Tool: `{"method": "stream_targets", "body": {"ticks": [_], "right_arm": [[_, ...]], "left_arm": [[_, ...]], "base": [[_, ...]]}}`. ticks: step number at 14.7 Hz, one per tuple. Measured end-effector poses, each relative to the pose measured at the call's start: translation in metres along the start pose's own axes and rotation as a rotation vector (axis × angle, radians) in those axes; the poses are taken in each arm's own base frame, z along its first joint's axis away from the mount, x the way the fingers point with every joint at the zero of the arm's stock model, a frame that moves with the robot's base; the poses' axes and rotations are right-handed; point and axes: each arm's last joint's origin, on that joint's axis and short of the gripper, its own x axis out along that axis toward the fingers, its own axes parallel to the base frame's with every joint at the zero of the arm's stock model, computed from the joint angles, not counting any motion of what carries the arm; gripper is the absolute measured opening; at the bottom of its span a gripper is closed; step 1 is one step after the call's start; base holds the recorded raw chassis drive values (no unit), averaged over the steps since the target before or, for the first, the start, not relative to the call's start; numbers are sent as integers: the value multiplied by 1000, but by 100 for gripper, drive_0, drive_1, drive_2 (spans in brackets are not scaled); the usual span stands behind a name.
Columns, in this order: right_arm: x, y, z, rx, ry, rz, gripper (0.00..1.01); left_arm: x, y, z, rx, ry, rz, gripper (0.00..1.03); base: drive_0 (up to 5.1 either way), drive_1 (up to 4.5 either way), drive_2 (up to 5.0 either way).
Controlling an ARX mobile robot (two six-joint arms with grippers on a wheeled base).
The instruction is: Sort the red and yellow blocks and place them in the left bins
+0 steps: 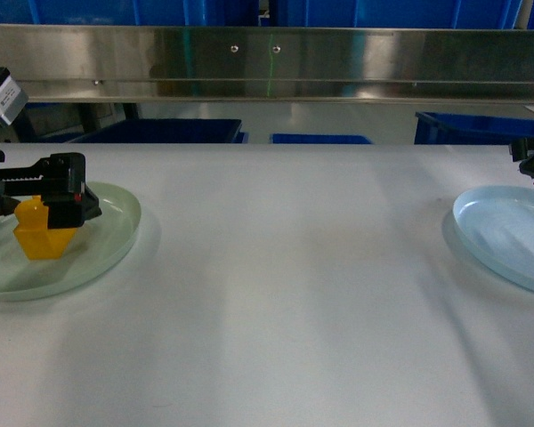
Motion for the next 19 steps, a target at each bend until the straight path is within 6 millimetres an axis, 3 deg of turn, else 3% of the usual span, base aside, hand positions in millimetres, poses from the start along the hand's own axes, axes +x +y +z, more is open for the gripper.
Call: {"method": "stream_targets", "body": {"ticks": [4, 5, 14, 16, 17, 18, 19], "right_arm": [[4, 2, -17, 1, 37, 7, 28], [4, 2, -17, 7, 35, 8, 28], [8, 13, -20, -9, 53, 31, 28], [10, 15, -19, -11, 53, 35, 28], [10, 15, -19, -12, 58, 36, 28], [10, 15, -18, -12, 55, 35, 28], [10, 15, -17, -13, 56, 36, 28]], "left_arm": [[-10, 10, 21, -22, 86, 46, 98], [3, 11, 14, -24, 107, 40, 98], [35, 16, 13, -4, 137, 53, 96], [39, 19, 13, -10, 153, 56, 78], [40, 21, 14, -12, 146, 61, 60], [41, 22, 14, -14, 142, 59, 33], [41, 22, 15, -15, 139, 53, 27]], "base": [[0, 0, 0], [0, 0, 0], [0, 0, 0], [0, 0, 0], [0, 0, 0], [0, 0, 0], [0, 0, 0]]}}
